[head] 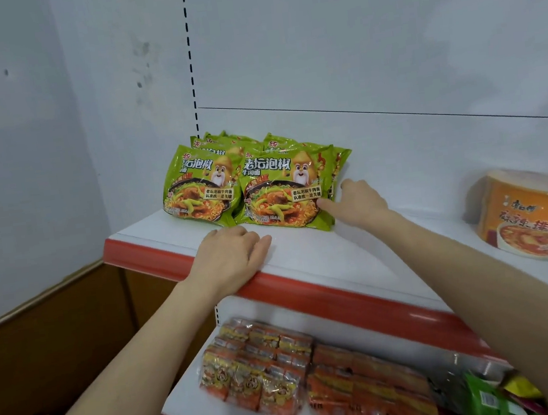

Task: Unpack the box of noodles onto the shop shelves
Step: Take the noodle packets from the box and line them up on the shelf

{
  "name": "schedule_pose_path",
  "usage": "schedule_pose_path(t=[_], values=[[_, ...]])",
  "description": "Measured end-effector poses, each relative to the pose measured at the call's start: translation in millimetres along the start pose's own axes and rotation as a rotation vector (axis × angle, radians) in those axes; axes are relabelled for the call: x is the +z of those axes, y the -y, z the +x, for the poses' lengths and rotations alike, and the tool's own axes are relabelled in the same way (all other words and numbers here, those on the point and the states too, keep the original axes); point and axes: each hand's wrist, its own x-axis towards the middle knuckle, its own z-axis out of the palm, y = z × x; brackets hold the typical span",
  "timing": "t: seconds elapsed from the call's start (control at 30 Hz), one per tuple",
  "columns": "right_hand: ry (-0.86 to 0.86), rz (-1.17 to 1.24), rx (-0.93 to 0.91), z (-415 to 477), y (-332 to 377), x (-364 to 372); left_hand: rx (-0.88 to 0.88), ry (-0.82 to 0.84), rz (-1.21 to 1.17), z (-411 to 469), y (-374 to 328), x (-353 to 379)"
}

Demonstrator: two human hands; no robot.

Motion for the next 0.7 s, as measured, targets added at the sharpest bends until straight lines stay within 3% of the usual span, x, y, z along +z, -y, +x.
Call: schedule_pose_path(t=[0.2, 0.33, 0.53, 0.7], values=[[-0.261, -0.009, -0.271, -46, 30, -22, 0.133, -0.08, 0.073, -48, -18, -40], [-0.323, 0.13, -0.458, -107, 86, -9, 0.166, -0.057, 0.072, -115, -5, -49], [-0.179, 0.253, -0.517, -199, 125, 90, 0.09, 0.089, 0.01, -230, 26, -13], [0.136, 0.178, -0.402, -262, 114, 184, -0.041, 0.319, -0.065, -337, 45, 36]])
